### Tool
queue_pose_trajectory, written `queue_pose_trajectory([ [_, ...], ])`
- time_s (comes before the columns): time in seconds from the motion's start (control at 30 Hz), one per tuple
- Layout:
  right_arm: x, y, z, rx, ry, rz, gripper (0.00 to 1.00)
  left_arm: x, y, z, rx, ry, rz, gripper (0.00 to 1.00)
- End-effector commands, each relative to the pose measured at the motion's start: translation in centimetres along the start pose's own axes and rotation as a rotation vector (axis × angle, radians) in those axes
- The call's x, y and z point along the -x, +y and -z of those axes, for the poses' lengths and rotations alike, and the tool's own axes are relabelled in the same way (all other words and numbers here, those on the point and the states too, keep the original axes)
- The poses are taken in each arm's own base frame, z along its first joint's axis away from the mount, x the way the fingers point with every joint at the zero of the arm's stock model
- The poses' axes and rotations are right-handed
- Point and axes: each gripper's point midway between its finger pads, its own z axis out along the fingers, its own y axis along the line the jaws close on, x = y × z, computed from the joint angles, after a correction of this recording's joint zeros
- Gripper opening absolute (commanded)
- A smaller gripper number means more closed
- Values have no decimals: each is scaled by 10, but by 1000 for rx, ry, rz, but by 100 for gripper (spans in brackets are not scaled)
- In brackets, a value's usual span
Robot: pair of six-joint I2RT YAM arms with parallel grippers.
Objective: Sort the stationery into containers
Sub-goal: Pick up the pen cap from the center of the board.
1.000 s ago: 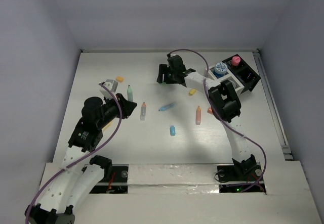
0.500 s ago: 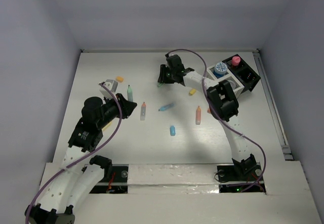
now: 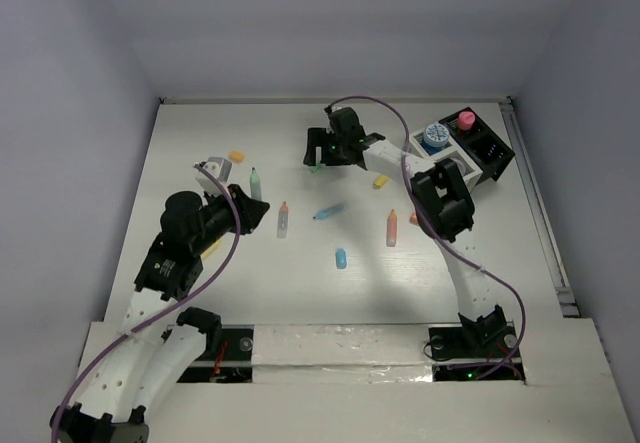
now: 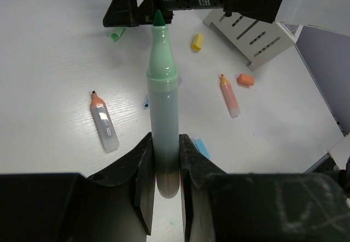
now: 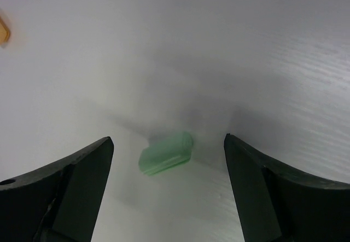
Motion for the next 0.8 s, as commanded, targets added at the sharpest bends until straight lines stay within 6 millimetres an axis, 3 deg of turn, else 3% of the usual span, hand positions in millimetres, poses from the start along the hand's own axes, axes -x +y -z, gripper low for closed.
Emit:
queue_pose_trajectory([
  [0.0, -5, 10, 27, 29, 29, -52, 87, 12, -4, 2, -19, -50, -22, 0],
  [0.2, -23, 21, 33, 87, 62, -94, 81, 12, -5, 3, -24, -53, -23, 0],
  [0.43, -26, 36, 25, 144, 73, -119, 80, 12, -5, 3, -25, -56, -24, 0],
  [0.77, -32, 27, 3, 108, 87, -143, 76, 12, -5, 2, -23, -52, -23, 0],
])
